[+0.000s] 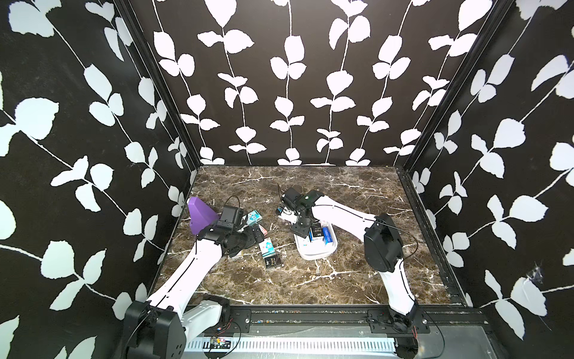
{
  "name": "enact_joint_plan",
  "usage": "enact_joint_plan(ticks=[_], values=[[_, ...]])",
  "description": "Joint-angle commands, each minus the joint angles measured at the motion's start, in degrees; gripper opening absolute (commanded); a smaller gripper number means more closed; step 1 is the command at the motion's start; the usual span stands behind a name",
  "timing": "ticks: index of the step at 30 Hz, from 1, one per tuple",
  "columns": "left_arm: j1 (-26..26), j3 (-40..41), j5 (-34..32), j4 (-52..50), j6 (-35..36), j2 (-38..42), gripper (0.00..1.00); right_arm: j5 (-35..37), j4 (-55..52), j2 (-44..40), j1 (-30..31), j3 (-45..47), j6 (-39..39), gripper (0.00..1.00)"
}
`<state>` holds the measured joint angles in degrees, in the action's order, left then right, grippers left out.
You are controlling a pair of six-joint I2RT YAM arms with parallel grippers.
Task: Put the pocket tissues into the storage box
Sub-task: Place the pocket tissues in the storage box.
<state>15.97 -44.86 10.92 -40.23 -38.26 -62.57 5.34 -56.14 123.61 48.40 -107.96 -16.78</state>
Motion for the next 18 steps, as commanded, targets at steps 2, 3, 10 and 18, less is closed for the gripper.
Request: enact_joint_plan(ticks=[2, 3, 10, 18], values=[[-0.28, -0.65, -0.63, -1.72, 1.15, 1.25, 0.99, -0.13, -2.29, 3.23, -0.67, -8.52, -4.68, 0.69], [-0.23, -0.65, -0.59, -1.76, 1.08, 1.38, 0.99, -0.24, -2.76, 4.30, -0.68, -10.22, -4.97, 0.70], [-0.27, 0.03, -0.95, -1.86, 0.62, 2.84, 0.99, 1.60, -4.13, 5.37, -1.33, -14.63, -3.47, 0.85], [-0.23, 1.16, -0.55, -1.15, 0.03, 3.22, 0.99, -1.61, 9.63, -9.15, -2.61, 2.48, 12.85, 0.84]])
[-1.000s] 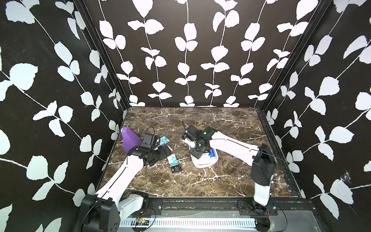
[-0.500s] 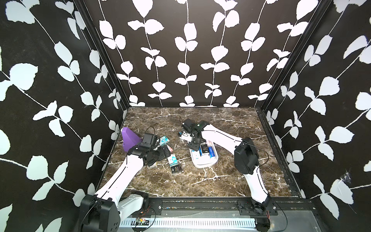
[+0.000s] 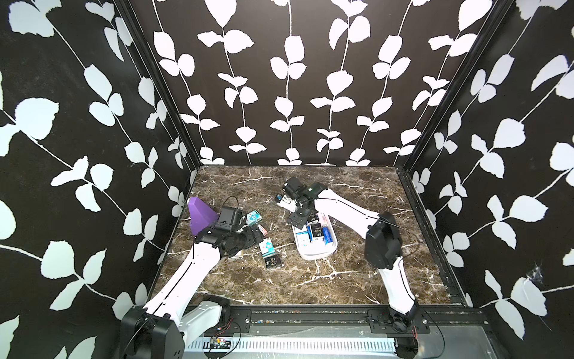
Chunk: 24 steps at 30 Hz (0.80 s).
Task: Put the pocket tissues into the storage box
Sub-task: Place the pocket tissues in the storage box, then adjust the pocket tissues in the storage box.
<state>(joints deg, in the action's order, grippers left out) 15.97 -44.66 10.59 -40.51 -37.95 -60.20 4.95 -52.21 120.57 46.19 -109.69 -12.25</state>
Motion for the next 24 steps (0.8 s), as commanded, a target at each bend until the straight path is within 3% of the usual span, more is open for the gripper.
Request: enact_joint_plan(ticks=[1, 3, 8, 9, 15, 24], values=[[-0.26, 0.97, -0.26, -0.68, -0.43, 0.88, 0.99, -1.14, 7.61, -7.63, -0.40, 6.33, 12.44, 0.83], [-0.26, 0.90, -0.29, -0.36, -0.68, 0.70, 0.99, -1.89, 9.76, -9.42, -0.40, 8.57, 20.06, 0.77], [-0.25, 0.14, -0.06, 0.08, -0.98, -0.26, 0.99, -13.16, 20.42, -10.05, -1.11, 14.29, 41.59, 0.19], [-0.28, -0.10, 0.12, -0.04, -0.90, -0.45, 0.99, -14.12, 22.72, -9.85, -1.18, 15.27, 44.34, 0.16], [-0.24, -0.04, 0.02, -1.21, -1.20, 0.56, 0.99, -12.29, 31.15, -8.70, -1.14, 20.48, 54.71, 0.13], [-0.26, 2.38, -1.01, -1.79, -1.86, 3.43, 0.99, -11.10, 29.63, -5.44, -2.51, 20.17, 56.46, 0.11]])
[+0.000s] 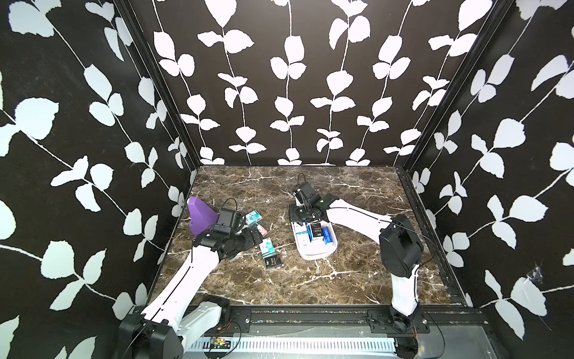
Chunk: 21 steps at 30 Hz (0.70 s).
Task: Put the pocket tissues into the storage box
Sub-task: Adjust the pocket tissues in the storage box.
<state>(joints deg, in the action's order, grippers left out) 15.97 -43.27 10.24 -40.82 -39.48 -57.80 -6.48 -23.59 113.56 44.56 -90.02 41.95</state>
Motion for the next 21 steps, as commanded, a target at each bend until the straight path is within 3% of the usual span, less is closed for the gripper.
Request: enact_joint_plan(ticks=[1, 14, 18, 21], values=[[-0.24, 0.99, -0.63, -1.57, -0.24, 0.97, 0.99, 0.33, 0.58, 1.90, -0.96, 0.36, 2.34, 0.10], [-0.23, 0.18, -0.28, -2.05, -0.28, 0.80, 0.99, -1.69, 2.37, 1.82, -1.46, 1.21, 1.54, 0.14], [-0.23, 0.27, 1.12, -2.30, -0.75, -0.02, 0.99, -0.91, 2.13, -3.57, -1.31, 2.90, -2.40, 0.25], [0.08, 0.71, 1.90, -2.65, -1.79, -1.22, 0.99, 1.53, 1.88, -8.82, -0.92, 5.75, -5.15, 0.40]])
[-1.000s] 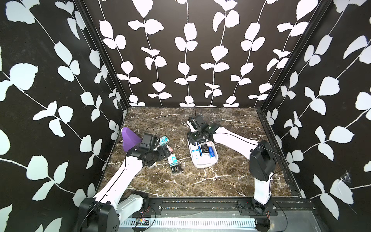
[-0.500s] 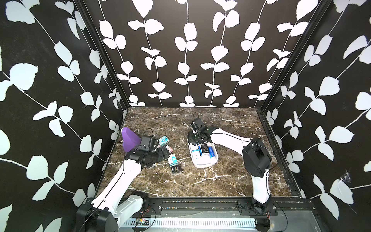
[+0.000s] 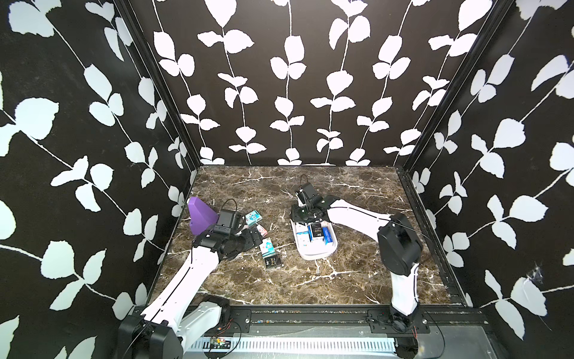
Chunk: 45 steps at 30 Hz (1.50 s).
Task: Put the pocket tissues into the storage box
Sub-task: Adjust the pocket tissues in the storage box, then pick up the pocket tissues from the center of the board.
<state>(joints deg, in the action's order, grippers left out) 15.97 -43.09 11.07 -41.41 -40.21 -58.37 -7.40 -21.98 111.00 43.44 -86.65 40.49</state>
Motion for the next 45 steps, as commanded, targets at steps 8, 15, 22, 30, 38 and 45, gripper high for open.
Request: enact_joint_plan(ticks=[8, 15, 22, 30, 38, 45], values=[[7.00, 1.92, -2.43, 0.53, -5.76, -1.73, 0.99, 8.27, 5.24, -19.64, 1.08, 14.81, -4.36, 0.99], [14.05, 1.61, -6.15, 2.11, -9.62, -5.42, 0.99, 10.23, 9.87, -27.64, -5.34, 26.76, 10.18, 0.99], [19.43, 1.76, -7.67, 4.84, -12.53, -9.33, 0.98, 12.45, 6.61, -34.30, -8.27, 30.13, 7.12, 0.99], [21.47, -1.26, -4.73, 11.68, 3.83, -18.36, 0.96, 12.72, 4.78, -41.08, -8.37, 35.38, 7.16, 0.92], [21.48, -3.88, -4.12, 11.52, 10.97, -25.32, 0.98, 12.59, 3.72, -44.54, -8.37, 38.92, 9.34, 0.91], [22.13, -4.15, -2.45, 12.46, 9.88, -27.66, 0.97, 13.17, 1.86, -46.02, -8.37, 38.80, 9.58, 0.89]])
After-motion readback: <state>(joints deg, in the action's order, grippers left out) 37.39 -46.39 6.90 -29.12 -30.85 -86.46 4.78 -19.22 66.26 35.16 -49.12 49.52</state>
